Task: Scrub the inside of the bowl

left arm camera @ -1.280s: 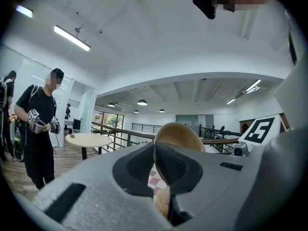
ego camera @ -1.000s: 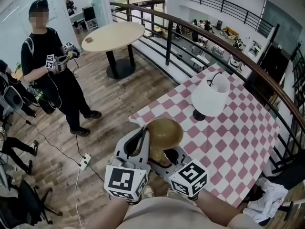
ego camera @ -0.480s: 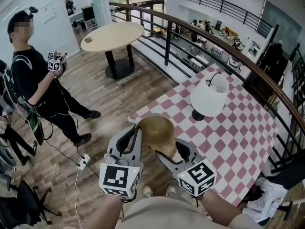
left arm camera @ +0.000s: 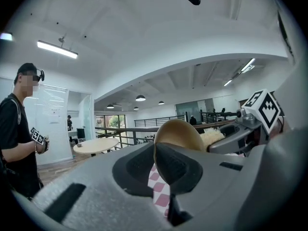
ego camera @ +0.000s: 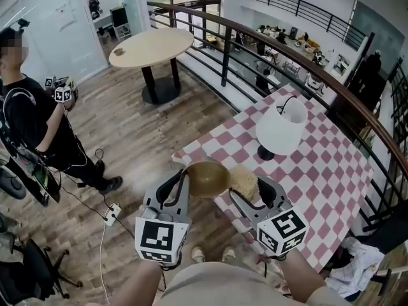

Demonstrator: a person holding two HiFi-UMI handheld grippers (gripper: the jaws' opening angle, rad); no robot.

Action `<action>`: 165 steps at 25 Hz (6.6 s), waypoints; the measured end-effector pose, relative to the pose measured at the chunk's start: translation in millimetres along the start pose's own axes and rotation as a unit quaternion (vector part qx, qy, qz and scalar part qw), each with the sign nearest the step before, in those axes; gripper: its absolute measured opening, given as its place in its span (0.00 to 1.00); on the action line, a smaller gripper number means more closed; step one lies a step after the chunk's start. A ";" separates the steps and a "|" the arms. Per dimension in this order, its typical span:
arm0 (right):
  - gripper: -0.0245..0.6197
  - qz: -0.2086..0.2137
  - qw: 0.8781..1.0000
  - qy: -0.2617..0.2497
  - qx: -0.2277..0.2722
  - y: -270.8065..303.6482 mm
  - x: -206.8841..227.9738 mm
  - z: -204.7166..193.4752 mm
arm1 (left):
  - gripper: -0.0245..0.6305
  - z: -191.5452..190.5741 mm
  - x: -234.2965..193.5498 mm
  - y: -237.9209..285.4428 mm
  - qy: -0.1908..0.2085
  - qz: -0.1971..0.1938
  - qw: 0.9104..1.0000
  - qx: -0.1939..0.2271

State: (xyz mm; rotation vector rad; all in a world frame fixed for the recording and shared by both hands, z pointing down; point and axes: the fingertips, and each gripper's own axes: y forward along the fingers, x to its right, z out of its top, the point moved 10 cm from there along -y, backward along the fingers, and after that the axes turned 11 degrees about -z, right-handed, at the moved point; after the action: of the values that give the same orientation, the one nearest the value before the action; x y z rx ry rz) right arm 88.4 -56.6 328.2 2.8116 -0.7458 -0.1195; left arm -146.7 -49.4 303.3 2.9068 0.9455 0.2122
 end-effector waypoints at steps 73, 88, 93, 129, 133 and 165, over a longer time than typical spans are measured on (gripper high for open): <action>0.45 -0.013 0.981 -0.041 -0.188 32.4 51.7 -87.3 | 0.08 -108.1 10.7 91.3 -0.105 -0.093 0.978 -0.154; 0.45 -0.059 0.969 -0.009 -0.238 51.9 76.3 -158.8 | 0.08 -192.1 10.9 157.0 -0.234 -0.114 0.939 -0.223; 0.45 -0.076 0.963 0.001 -0.259 59.8 84.2 -179.7 | 0.08 -224.7 12.7 173.9 -0.264 -0.115 0.926 -0.245; 0.45 -0.069 0.970 0.077 -0.219 66.8 72.4 -224.3 | 0.23 -301.6 32.9 183.0 -0.305 -0.086 0.910 -0.269; 0.45 -0.063 0.975 0.063 -0.202 66.6 68.6 -202.3 | 0.23 -281.4 26.6 170.1 -0.291 -0.076 0.918 -0.258; 0.45 -0.065 0.994 -0.081 0.041 -22.5 24.8 43.1 | 0.08 5.1 24.2 46.9 -0.066 -0.102 0.993 -0.002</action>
State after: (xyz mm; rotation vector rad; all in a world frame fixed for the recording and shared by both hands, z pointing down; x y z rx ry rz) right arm 114.7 -58.6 280.5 2.9557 -0.6142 -0.3490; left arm -99.3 -73.1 306.3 2.7548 1.2054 0.0095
